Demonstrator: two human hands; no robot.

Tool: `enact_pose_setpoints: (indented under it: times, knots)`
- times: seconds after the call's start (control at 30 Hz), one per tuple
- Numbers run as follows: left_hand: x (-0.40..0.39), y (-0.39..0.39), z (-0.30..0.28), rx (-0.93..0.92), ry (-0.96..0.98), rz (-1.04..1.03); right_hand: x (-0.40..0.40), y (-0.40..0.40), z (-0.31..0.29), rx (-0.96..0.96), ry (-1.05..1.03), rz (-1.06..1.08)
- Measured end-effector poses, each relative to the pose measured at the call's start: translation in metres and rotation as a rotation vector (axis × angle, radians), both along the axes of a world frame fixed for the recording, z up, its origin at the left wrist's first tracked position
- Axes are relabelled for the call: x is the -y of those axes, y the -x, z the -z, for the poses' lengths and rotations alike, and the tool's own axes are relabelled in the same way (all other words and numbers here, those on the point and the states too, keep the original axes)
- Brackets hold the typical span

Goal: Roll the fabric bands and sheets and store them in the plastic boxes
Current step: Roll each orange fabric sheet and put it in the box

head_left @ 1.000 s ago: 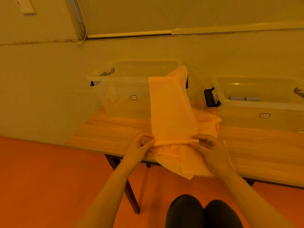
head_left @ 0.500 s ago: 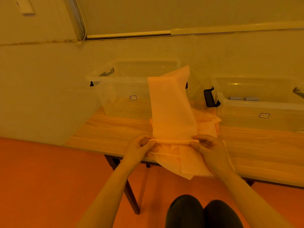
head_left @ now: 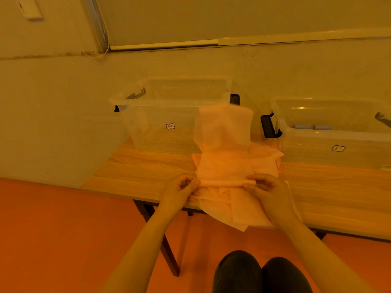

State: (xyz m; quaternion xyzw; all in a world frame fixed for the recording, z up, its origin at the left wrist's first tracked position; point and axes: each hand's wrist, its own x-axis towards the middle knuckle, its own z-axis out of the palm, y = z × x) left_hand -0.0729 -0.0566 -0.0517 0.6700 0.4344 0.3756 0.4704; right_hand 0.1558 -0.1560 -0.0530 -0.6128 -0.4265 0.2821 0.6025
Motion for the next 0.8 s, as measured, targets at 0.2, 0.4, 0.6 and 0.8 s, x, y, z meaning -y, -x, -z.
enact_pose_setpoints:
  times: [0.2,0.4,0.6,0.8]
  knots:
    - [0.0001,0.0005,0.0006,0.045,0.045,0.028,0.0018,0.0013,-0.0029,-0.005,-0.028,0.005]
    - [0.0035,0.0032,-0.0046,0.069,0.058,0.073,0.0025,0.0024,-0.0046,-0.002,-0.023,0.003]
    - [0.0044,0.0006,-0.0067,-0.007,0.013,0.042,0.0039,0.0032,-0.0080,-0.011,-0.015,-0.001]
    - [0.0026,0.0016,-0.0048,0.020,0.027,0.043,0.0044,0.0050,-0.0098,-0.025,-0.022,-0.006]
